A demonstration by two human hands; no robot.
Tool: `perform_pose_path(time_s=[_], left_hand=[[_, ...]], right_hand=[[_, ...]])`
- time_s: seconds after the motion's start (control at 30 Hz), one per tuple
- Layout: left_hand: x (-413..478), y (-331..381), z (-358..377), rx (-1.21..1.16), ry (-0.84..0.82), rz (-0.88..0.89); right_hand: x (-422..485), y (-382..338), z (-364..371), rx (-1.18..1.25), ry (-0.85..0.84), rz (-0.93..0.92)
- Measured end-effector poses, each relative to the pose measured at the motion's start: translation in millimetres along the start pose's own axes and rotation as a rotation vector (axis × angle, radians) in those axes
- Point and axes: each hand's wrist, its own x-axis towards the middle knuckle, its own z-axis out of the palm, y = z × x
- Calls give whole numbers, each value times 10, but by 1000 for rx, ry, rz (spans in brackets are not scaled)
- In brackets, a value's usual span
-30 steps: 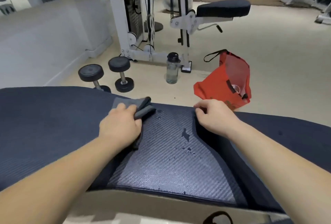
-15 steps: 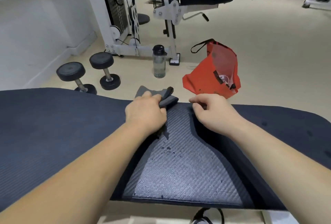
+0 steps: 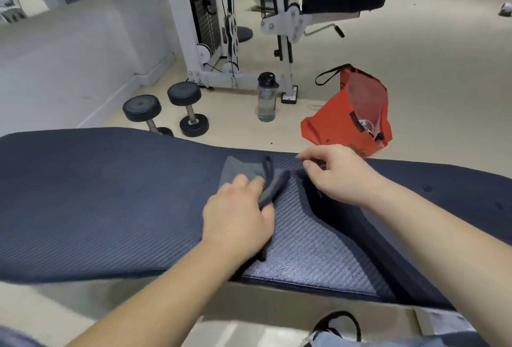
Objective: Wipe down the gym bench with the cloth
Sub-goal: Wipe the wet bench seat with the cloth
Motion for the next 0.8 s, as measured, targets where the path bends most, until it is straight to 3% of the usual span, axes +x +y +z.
perform_pose_path(time_s=[0.1,0.13,0.17,0.2,0.3,0.33,0.37,0.43,0.5,0.57,0.6,0.63,0.73,0.8], left_hand=[[-509,-22,-81,-99,-119,595],[-456,-172,-102,-91,-142,701],[-345,-327,-89,-38,-130,699],[-210,-461,-87,15,-91,585],[96,-623,-140,-12,-4,-91],[119,-562,-140,-16,24,-213],[78,-464,-132,21,17,-228],[-192,-257,-114,45,-19,-49],[-542,-262,-160,-17,-82,328],[-514,-576,-242,-10,-181,608],[-418,-766,-236,62,-161,641],[-327,-916,-250,107,-120,543],[-246,-917,-313,50,-21,-65],[-301,-702,-239,114,9,-165]], right_hand=[[-8,-66,25,-8,-15,-19],[-8,-85,35,-11,-19,-22],[-10,-101,46,-15,-23,-23],[-16,-127,53,-22,-28,-27],[-41,-194,81,-14,-47,-38],[-50,-222,88,-12,-52,-41],[-52,-249,95,-15,-57,-45],[-39,-300,114,-26,-67,-63],[-21,-354,148,-25,-79,-78],[-10,-420,191,-39,-111,-90],[-9,-453,217,-50,-122,-94],[-11,-491,240,-59,-130,-99],[-20,-621,306,-80,-168,-127],[-15,-703,334,-114,-176,-147]])
